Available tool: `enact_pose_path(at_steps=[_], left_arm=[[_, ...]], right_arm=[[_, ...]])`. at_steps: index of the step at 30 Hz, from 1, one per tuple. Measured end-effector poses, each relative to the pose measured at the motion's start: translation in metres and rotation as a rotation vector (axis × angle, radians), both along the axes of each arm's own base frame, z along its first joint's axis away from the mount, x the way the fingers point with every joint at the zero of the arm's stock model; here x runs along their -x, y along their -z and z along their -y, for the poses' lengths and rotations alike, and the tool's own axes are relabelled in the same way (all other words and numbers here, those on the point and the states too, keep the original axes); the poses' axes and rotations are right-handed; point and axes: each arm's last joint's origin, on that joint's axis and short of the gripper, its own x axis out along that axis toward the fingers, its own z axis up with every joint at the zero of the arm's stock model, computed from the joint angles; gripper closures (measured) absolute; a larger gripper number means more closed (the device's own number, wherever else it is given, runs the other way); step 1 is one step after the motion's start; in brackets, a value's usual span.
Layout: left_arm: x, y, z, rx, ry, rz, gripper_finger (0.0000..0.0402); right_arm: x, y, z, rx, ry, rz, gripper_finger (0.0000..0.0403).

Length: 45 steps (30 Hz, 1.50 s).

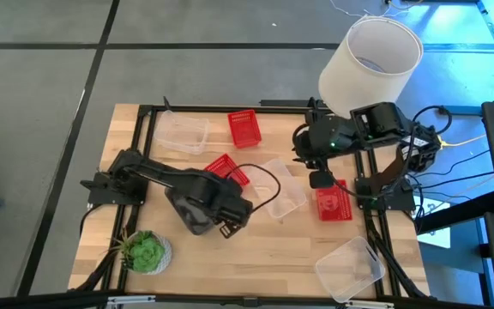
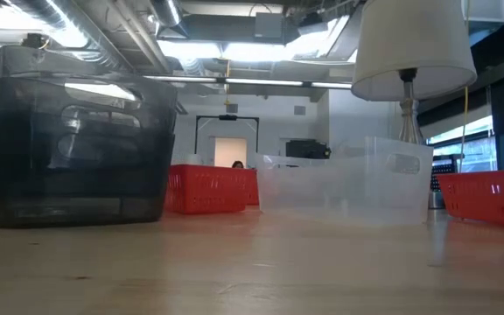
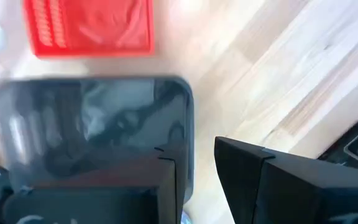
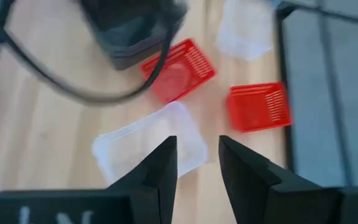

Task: Stack baskets by color
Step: Stack the middle transparent bin on the top transparent bin

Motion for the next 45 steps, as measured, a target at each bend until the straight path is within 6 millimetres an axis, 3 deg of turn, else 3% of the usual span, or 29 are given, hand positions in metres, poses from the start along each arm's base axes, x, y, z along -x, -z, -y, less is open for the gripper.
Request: enact_pose_path(at_steps=[4, 7, 14, 21, 26, 32, 38, 45], left_arm=[[0.005, -0.019, 0.004, -0.119, 0.066, 0.108, 0.0328], [0.015, -0.038, 0.000, -0.176, 0.085, 0.185, 0.0330], [0.056, -0.079, -0.010, -0.228, 0.134, 0.314, 0.0328], [0.087, -0.109, -0.031, -0.305, 0.074, 0.434, 0.0328], [0.089, -0.114, -0.049, -0.313, 0.015, 0.443, 0.0330], [0.085, -0.114, -0.064, -0.340, 0.064, 0.405, 0.0328], [0.080, -0.111, -0.071, -0.323, 0.101, 0.373, 0.0330], [0.080, -0.111, -0.072, -0.334, 0.124, 0.367, 0.0331]], right_arm=[[-0.005, 0.009, 0.008, -0.090, 0.041, -0.044, 0.0285], [-0.013, 0.026, 0.013, -0.152, 0.069, -0.121, 0.0285], [-0.029, 0.082, 0.006, -0.279, -0.104, -0.354, 0.0285], [-0.038, 0.138, 0.003, -0.312, -0.067, -0.502, 0.0285], [-0.040, 0.164, 0.002, -0.386, 0.012, -0.553, 0.0285], [-0.048, 0.182, 0.006, -0.382, 0.356, -0.465, 0.0285], [-0.045, 0.202, 0.025, -0.340, 0.635, -0.451, 0.0285], [-0.043, 0.236, 0.049, -0.353, 0.712, -0.445, 0.0285]])
